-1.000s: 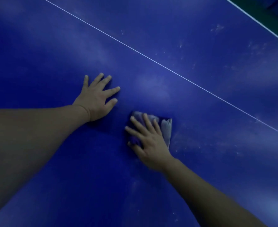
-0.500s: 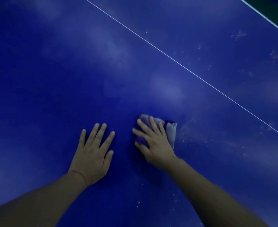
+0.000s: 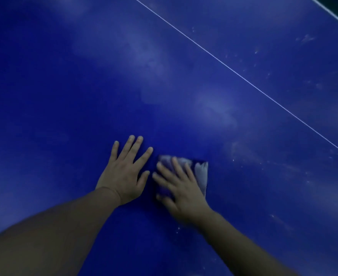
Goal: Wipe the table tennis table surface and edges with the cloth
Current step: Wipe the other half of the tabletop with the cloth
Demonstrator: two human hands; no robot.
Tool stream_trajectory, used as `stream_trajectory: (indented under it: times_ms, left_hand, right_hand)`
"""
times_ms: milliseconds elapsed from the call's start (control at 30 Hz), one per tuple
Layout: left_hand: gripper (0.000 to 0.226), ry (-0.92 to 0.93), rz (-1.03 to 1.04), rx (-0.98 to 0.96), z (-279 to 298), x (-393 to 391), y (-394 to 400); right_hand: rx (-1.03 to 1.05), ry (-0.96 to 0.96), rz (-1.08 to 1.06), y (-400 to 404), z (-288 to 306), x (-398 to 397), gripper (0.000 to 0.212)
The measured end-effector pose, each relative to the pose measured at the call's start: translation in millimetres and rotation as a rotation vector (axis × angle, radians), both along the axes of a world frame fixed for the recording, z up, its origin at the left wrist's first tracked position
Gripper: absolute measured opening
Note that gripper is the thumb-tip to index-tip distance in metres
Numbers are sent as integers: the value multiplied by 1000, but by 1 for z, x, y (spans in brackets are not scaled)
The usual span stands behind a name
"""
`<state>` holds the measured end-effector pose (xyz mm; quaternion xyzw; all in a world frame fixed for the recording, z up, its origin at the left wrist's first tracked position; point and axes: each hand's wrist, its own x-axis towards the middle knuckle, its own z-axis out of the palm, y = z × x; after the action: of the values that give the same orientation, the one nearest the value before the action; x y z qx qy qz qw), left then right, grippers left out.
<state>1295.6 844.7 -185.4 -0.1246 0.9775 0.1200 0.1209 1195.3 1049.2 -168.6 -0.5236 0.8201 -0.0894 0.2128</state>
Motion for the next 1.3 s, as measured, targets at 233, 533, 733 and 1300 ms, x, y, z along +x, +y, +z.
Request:
stream_trajectory:
  times_ms: [233, 533, 733, 1300]
  left_hand:
    - [67, -57, -31, 3, 6, 2, -3]
    - [61, 25, 85, -64, 1, 141, 37]
    - [59, 34, 124, -81, -3, 172, 46]
    - [59, 53, 19, -49, 3, 191, 37]
  right_hand:
    - [64, -17, 27, 25, 8, -27, 58]
    - [24, 54, 115, 50, 0, 88, 58]
    - [52, 69, 88, 58, 1, 49, 57]
    - [70, 86, 55, 37, 11, 126, 58]
